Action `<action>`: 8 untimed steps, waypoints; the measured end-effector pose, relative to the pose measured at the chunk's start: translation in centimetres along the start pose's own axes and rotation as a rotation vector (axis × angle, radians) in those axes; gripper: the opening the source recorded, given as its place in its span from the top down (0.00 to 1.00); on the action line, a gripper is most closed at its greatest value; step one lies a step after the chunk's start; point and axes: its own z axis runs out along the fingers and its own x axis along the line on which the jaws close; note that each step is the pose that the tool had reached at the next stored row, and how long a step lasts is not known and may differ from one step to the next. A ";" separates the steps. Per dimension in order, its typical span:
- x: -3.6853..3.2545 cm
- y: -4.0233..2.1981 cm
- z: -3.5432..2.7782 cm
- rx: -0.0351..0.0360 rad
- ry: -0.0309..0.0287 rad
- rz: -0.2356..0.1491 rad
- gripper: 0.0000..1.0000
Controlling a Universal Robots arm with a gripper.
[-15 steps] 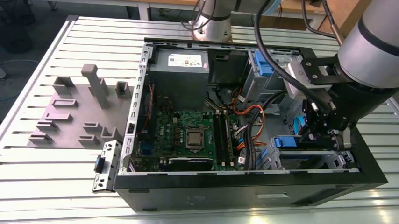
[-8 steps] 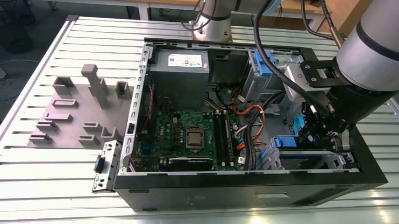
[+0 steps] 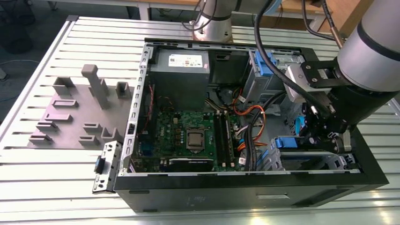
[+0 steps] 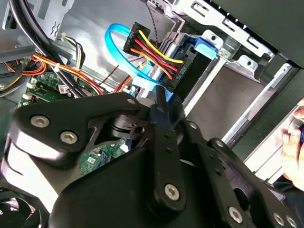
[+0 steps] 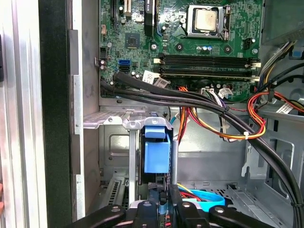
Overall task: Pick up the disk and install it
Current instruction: 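Insert the second disk wire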
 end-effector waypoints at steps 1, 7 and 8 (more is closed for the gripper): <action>0.00 -0.01 -0.06 0.0000 0.0001 0.000 0.76; -0.08 -0.10 -0.88 0.0000 0.0002 0.000 0.76; -0.11 -0.12 -1.04 0.0000 0.0002 0.000 0.76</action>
